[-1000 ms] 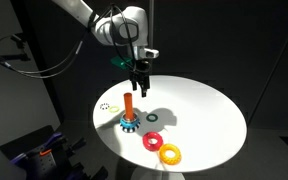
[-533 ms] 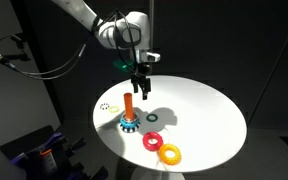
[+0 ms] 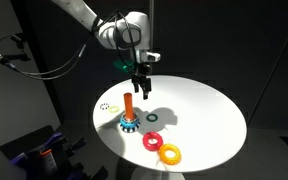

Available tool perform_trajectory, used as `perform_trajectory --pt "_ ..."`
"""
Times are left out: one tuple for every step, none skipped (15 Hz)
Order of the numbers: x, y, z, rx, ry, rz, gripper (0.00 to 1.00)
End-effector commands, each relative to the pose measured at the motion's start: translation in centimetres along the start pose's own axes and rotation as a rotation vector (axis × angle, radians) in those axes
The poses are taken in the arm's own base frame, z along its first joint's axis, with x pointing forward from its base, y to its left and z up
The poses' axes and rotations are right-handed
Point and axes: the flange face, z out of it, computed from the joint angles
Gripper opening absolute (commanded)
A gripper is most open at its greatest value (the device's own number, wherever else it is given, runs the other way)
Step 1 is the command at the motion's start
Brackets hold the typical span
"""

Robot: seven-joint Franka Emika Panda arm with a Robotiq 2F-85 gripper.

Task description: Place the dark green ring on the stack

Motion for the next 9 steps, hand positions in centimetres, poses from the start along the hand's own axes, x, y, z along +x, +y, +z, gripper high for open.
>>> perform_trajectory --pt "1.0 -0.4 0.2 0.022 0.044 0.020 1.00" --pt "1.2 -0.5 0.6 0.020 0.053 0.021 1.00" --pt "1.5 -0.7 1.0 0.019 0.061 0.023 1.00" --pt "1.7 -0.8 1.5 0.017 0.066 0.025 1.00" --pt "1.9 -1.0 2.0 0.014 0.069 0.026 1.00" --pt "2.1 -1.1 2.5 0.014 0.071 0.027 1.00" --pt "2.2 -1.3 3.2 0.012 0.072 0.026 1.00" --pt "2.4 -1.6 3.8 0.009 0.073 0.024 1.00" --pt "2.6 -1.8 4.3 0.008 0.074 0.023 1.00"
